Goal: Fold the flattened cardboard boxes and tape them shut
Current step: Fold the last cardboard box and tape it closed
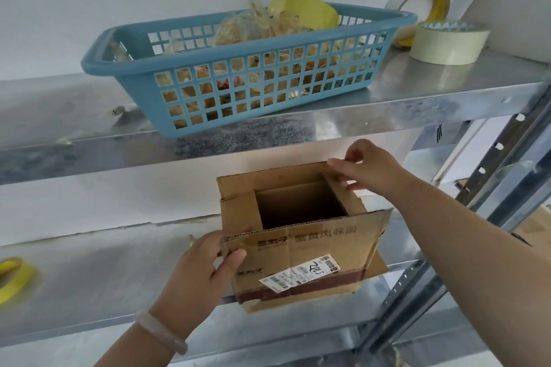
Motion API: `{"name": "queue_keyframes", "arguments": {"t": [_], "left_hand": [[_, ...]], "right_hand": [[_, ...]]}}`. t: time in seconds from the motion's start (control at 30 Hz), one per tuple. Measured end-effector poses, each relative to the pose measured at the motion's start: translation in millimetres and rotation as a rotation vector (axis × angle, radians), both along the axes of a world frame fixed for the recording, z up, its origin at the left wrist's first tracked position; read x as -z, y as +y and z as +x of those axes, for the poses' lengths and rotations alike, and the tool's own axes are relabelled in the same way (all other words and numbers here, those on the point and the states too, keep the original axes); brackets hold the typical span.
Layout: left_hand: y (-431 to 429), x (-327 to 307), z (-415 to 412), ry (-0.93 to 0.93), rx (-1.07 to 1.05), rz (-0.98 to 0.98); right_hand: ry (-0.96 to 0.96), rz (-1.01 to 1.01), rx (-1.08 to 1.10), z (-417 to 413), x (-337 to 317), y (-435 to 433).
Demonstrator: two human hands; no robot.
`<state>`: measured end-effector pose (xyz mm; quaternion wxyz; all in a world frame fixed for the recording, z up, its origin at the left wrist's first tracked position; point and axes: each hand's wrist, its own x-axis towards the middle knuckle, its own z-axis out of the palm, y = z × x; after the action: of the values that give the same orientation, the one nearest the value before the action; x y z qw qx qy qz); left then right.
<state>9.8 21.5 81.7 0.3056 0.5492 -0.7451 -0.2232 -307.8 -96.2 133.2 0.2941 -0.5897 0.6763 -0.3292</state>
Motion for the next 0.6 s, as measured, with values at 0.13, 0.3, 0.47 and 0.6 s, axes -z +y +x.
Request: {"name": "queue_keyframes", "arguments": {"t": [0.13,0.3,0.47,0.6], "left_hand": [[-2,5,-2,0.058,0.013,0.049],[-4,4,-5,0.162,-0.041,0.042],[-7,6,-7,0.141,-0.115,0.022],[-14,8,-7,0.136,-0.178,0.031]], "right_hand": [[-0.38,0.108,-0.186,-19,5,36],[-0.825,0.188,-0.395,-37,26,76],[-0.425,0.089,-0.333,-25,42,97],[-0.253,0.037,-0.173,-12,49,93]]}}
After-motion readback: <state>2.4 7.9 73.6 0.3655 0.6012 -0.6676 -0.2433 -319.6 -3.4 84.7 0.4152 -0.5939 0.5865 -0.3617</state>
